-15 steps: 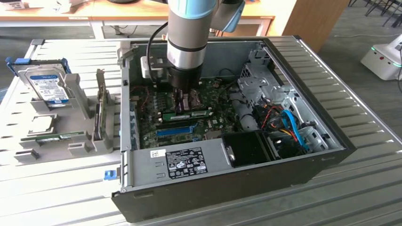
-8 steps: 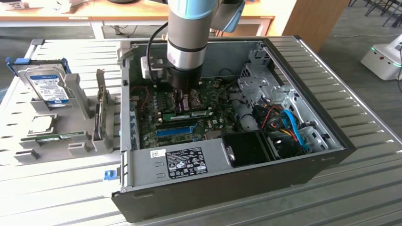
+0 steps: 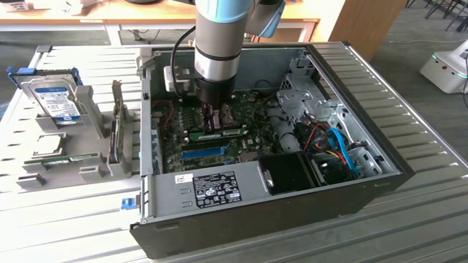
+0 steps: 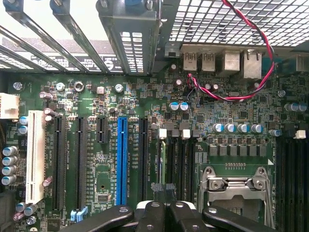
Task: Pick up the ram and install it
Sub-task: 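Press down the ram until it locks into place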
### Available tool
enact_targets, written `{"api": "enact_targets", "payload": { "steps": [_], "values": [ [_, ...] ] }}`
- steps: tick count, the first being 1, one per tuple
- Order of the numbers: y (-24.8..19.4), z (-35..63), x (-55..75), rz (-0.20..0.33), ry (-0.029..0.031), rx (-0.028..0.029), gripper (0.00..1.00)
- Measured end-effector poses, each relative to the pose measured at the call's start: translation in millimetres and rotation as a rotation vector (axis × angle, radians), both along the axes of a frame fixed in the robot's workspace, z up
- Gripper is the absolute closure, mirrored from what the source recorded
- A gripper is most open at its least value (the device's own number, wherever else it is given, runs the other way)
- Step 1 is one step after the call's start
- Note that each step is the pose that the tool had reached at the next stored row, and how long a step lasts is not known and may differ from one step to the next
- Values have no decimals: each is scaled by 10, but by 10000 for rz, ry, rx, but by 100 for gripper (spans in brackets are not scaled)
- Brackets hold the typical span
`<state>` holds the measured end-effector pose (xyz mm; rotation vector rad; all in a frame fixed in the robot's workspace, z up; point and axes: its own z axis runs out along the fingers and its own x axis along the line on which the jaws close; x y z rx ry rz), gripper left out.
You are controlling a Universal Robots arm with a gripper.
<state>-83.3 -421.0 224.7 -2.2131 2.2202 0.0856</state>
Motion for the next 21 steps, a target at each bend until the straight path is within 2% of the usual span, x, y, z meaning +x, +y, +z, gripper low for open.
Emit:
{"api": "enact_targets", "payload": {
  "steps": [21],
  "values": [
    [0,-12,0,0,0,0,89]
  ]
}}
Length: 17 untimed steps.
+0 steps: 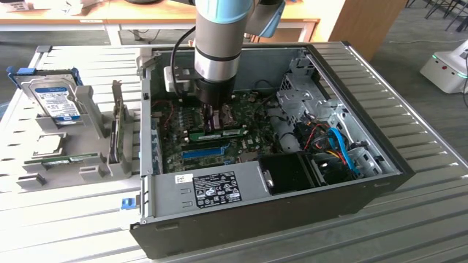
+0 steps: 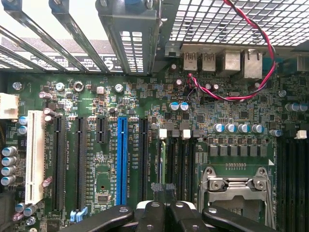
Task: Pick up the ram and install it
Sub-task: 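Press down the ram until it locks into place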
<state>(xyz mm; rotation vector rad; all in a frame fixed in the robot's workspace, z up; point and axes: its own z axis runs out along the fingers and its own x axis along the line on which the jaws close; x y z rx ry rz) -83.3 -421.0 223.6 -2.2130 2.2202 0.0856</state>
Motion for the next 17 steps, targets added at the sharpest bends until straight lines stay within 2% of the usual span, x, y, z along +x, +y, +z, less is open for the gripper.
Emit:
{"api": "enact_targets", "payload": {
  "steps": [13,17],
  "values": [
    [0,-1,0,0,-1,2,89],
    [0,30,0,0,0,0,89]
  ]
}}
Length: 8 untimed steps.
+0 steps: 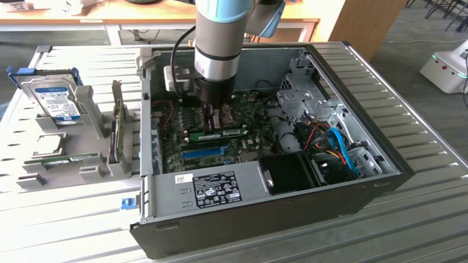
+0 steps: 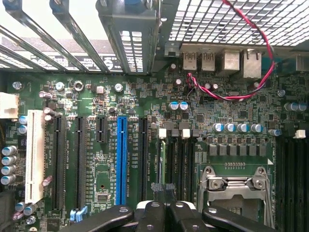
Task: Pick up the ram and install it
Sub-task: 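Press down the ram until it locks into place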
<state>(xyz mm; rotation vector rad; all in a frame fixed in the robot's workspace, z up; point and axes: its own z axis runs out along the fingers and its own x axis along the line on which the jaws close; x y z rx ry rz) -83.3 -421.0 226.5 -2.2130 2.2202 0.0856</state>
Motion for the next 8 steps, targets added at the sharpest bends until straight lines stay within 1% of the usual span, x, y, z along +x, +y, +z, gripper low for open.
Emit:
{"api": "enact_targets", "payload": {
  "steps": [3,8],
  "values": [
    [0,22,0,0,0,1,89],
    [0,23,-4,1,-1,0,89]
  ]
}}
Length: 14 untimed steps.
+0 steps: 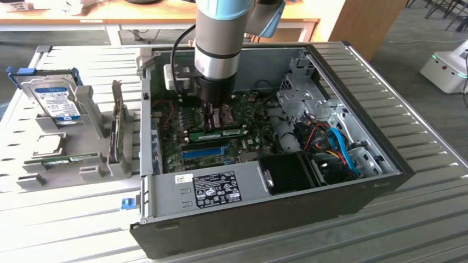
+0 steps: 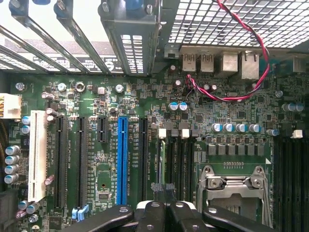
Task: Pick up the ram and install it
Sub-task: 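Press down the ram until it locks into place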
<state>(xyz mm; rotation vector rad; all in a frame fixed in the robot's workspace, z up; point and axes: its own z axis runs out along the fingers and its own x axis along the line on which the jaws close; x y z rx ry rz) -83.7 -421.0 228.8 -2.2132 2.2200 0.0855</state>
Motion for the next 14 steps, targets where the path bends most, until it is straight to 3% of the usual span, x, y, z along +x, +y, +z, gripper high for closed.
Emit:
{"api": "enact_targets", "payload": {
  "steps": [14],
  "values": [
    [1,0,-189,-1,-5,1,89]
  ]
}}
